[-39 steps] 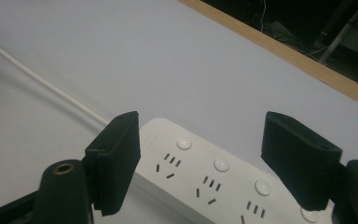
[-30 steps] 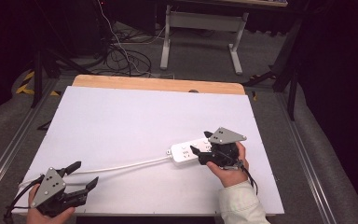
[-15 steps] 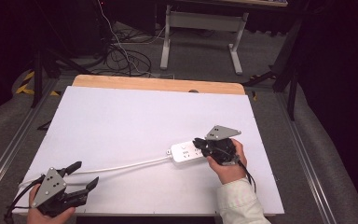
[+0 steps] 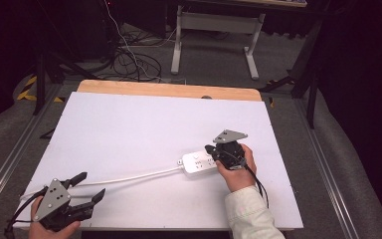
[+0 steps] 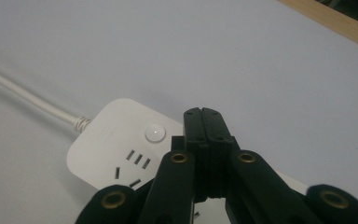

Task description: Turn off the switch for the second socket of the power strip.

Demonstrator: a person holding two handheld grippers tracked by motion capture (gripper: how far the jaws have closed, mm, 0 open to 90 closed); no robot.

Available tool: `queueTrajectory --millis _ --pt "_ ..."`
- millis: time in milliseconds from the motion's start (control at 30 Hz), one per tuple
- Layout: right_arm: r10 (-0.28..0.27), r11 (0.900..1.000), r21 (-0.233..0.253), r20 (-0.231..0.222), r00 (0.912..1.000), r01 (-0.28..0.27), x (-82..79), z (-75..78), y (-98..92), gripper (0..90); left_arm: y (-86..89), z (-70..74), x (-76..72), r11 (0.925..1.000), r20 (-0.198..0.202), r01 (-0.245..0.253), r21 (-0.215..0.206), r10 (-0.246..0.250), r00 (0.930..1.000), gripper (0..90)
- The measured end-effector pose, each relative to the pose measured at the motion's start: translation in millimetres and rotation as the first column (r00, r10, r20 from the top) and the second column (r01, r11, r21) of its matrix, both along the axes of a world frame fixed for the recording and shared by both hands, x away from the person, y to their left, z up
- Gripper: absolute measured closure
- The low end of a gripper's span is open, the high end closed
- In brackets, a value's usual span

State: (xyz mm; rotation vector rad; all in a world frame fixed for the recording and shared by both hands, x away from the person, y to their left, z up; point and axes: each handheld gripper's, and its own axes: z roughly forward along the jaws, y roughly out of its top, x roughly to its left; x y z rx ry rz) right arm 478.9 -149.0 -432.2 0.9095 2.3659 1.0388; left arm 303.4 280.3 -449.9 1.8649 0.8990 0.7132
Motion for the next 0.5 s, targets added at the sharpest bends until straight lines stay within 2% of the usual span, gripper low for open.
queueTrajectory --millis 333,500 --pt "-0.031 1.000 0.000 -0.054 0.9981 0.031 9.8 -13.1 -2.0 90.0 0.0 -0.1 0.1 1.0000 -0.002 0.000 0.000 0.000 1.0000 26.6" --pt "-0.042 0.999 -0.002 -0.057 0.9975 0.042 11.6 -16.4 -1.6 90.0 0.0 -0.1 -0.1 1.0000 -0.002 -0.002 -0.003 0.002 1.0000 26.6"
